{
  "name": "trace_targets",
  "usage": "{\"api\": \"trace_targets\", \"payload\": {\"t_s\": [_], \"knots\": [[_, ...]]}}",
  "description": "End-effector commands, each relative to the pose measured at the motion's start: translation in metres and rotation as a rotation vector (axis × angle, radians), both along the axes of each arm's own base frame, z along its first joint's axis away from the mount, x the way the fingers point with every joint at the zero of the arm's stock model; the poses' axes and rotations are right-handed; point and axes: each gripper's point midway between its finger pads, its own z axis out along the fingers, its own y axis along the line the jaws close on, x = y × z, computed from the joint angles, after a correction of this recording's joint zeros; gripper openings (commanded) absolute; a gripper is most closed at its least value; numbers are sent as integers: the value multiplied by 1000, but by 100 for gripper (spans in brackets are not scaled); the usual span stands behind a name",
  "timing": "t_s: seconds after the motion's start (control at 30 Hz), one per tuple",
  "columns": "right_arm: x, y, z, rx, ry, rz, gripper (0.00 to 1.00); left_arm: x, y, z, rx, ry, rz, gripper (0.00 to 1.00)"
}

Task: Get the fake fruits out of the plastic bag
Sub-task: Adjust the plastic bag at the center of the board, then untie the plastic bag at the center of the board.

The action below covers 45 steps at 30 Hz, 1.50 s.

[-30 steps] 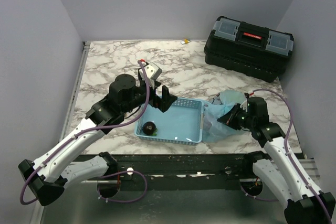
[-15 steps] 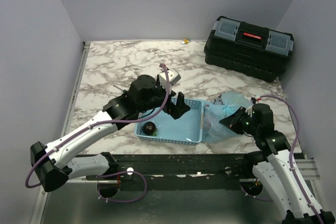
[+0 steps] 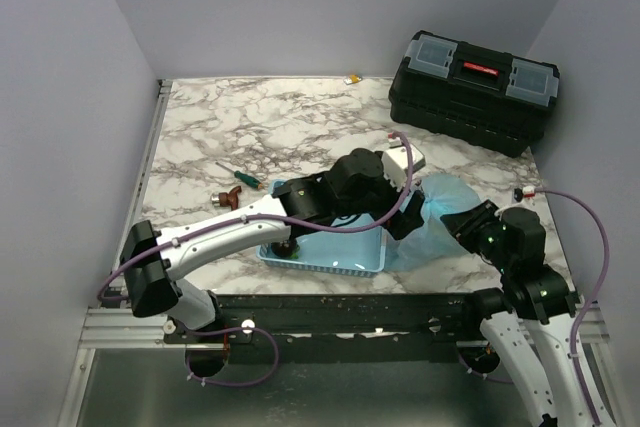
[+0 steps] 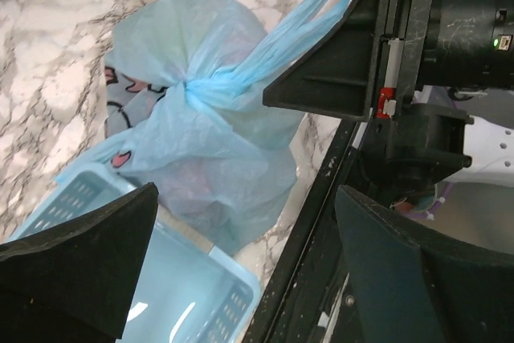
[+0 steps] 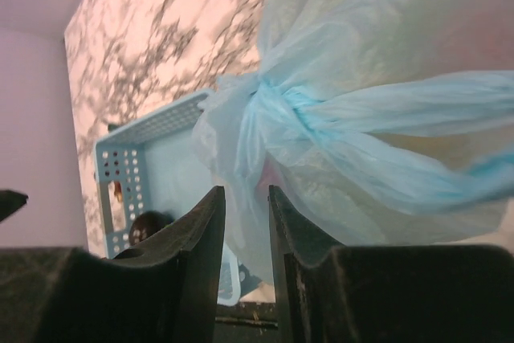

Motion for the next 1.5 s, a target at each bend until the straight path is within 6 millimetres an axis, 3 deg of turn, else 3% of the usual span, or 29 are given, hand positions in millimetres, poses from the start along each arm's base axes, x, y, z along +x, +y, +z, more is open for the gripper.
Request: {"api": "trace_targets", "payload": {"t_s": [0.0, 0.13, 0.23, 0.27, 0.43, 0.77, 0.97, 1.13, 1.3, 1.47], "knots": [[2, -41, 8, -21, -14, -263, 31, 5, -28, 0, 4, -18, -2, 89], [4, -55, 5, -48, 41, -357, 31, 14, -49, -7, 18, -10, -5, 89], [7, -60, 14, -99, 32, -357, 31, 25, -61, -18, 61, -19, 12, 89], [8, -59, 26, -108, 7, -341, 31, 41, -66, -29, 105, -47, 62, 91], [7, -51, 34, -83, -5, -297, 31, 63, -73, -50, 186, -90, 123, 90], [9, -62, 56, -209, -17, -279, 34, 54, -85, -88, 217, -8, 72, 76], [22, -57, 49, -249, 38, -239, 39, 45, -81, -106, 221, 31, 39, 55], [33, -39, 28, -237, 113, -153, 43, 37, -81, -112, 195, 74, -12, 42], [39, -17, 6, -188, 189, -55, 44, 32, -77, -113, 189, 103, -30, 0], [34, -11, -23, -158, 261, -42, 46, 25, -75, -115, 147, 108, -49, 0]]}}
